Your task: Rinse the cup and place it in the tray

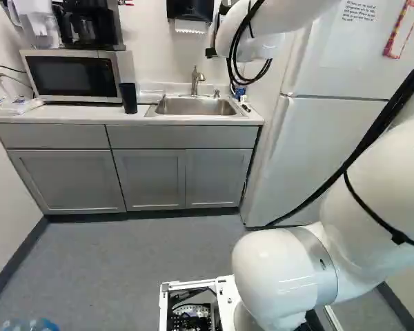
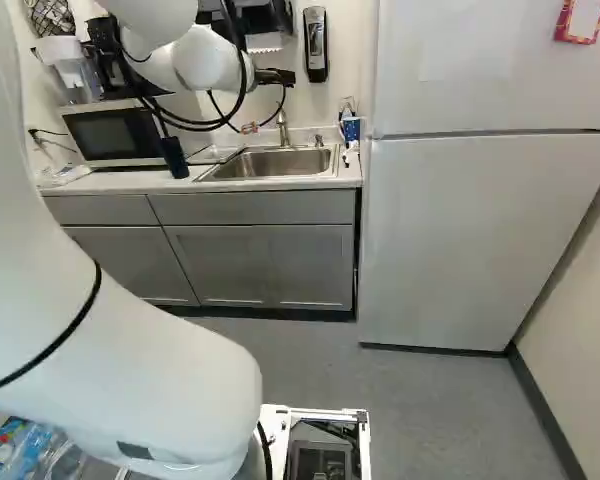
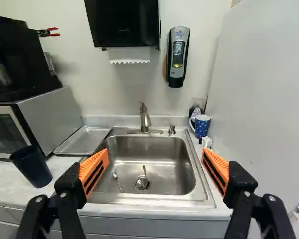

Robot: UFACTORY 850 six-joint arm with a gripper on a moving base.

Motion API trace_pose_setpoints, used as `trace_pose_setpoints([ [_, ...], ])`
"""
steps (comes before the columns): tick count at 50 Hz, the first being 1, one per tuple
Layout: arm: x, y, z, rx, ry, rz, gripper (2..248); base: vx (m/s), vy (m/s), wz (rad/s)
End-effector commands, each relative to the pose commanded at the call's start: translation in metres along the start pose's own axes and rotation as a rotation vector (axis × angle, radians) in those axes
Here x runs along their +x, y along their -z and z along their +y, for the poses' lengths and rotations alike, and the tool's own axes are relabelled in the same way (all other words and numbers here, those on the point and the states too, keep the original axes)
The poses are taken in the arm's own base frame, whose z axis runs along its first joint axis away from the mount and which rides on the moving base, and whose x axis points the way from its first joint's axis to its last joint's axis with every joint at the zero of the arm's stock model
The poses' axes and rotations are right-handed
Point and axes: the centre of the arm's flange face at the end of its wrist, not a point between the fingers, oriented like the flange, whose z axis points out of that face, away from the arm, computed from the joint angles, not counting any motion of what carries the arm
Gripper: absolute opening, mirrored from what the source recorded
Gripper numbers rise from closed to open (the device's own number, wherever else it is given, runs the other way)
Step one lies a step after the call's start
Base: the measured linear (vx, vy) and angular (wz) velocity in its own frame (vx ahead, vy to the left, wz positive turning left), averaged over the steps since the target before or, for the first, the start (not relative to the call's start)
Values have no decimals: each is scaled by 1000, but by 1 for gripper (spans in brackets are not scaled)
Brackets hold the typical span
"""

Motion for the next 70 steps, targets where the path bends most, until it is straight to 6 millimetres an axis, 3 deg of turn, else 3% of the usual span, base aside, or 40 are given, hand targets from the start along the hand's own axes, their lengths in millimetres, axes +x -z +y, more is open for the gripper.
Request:
trace_pose_setpoints([
  [70, 59, 5, 0, 0, 0, -62, 247, 0, 0, 0],
])
